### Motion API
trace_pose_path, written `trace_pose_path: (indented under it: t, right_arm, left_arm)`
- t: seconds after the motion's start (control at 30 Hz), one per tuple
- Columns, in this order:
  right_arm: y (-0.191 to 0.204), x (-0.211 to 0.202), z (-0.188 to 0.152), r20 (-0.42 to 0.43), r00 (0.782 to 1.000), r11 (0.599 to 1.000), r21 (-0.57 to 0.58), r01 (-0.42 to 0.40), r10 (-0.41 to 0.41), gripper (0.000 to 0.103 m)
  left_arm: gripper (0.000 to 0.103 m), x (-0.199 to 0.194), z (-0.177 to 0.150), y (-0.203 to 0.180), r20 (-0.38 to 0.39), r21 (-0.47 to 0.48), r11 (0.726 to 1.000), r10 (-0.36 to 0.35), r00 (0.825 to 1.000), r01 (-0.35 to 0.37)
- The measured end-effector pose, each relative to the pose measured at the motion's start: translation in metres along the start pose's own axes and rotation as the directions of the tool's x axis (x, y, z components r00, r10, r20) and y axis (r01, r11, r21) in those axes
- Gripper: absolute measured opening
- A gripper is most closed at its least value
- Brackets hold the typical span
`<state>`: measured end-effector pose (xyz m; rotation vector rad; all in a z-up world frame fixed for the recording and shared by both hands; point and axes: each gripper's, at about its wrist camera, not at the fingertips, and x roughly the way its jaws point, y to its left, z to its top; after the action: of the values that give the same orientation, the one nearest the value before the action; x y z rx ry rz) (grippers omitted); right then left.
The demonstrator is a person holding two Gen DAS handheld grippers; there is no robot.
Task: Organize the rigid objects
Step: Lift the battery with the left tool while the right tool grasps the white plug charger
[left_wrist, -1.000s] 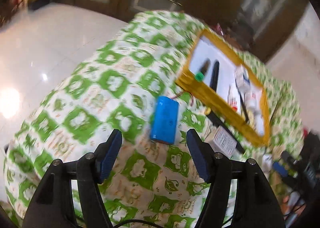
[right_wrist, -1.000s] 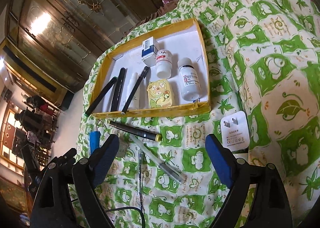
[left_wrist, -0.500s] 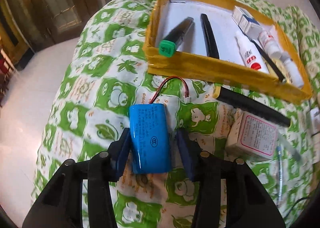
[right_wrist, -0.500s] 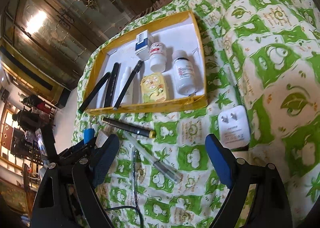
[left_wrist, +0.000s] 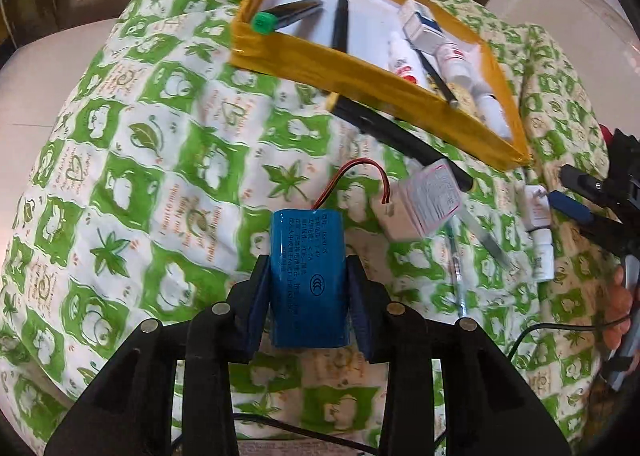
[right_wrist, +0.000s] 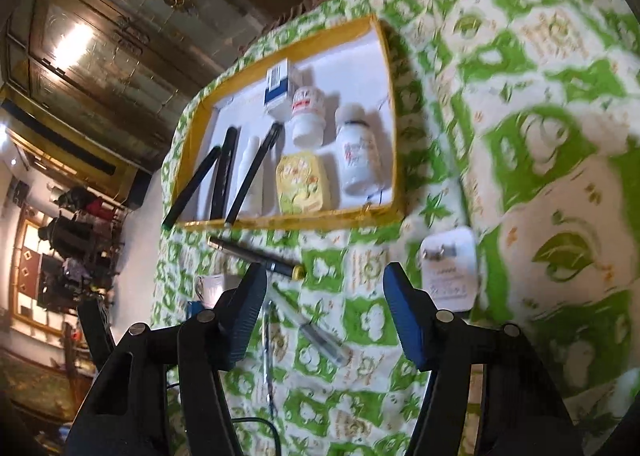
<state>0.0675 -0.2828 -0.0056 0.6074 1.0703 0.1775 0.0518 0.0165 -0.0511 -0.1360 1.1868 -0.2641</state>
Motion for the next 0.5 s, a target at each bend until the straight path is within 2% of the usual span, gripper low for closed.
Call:
trace_pose_path:
  t: [0.07,0.23,0.37,0.43,0.47,0.5]
  right_arm:
    - [-0.001,0.0,0.0,-0.024,1.0,1.0,-0.006,0.018,-0.019,0.056]
    - [-0.009,-0.007,0.003,-0.045,0.989,0.99,-0.024,0.14,-0.14,0.056]
    - [-0.01,0.004,0.002,-0.056,0.969,0.97,-0.052,0.238,-0.241,0.055]
    - [-0.005,0.013,0.001,-0.04,0.935,0.931,-0.109,0.347,-0.353,0.054]
    - [-0.002,0.017,0.001,-0.025,0.911,0.903,-0.145,0.405,-0.413,0.054]
    - [-0.001,0.029,0.002,-0.002,0.86,0.844,-0.197,0.499,-0.509,0.054]
  left_arm:
    - [0.034,0.004,0.002,0.002,-0.011,-0.011,1.0,0.01,1.0,-0.011]
    - [0.034,0.011,0.003,0.01,-0.022,-0.051,0.999,-0.008,1.0,0.007]
    - [0.034,0.011,0.003,0.011,-0.022,-0.052,0.999,-0.011,1.0,0.01]
    - [0.034,0.01,0.002,0.013,-0.019,-0.058,0.998,-0.018,1.0,0.017]
    - [0.034,0.012,0.004,0.012,-0.019,-0.059,0.998,-0.022,1.0,0.021]
    - [0.034,0.012,0.004,0.012,-0.019,-0.06,0.998,-0.023,1.0,0.022]
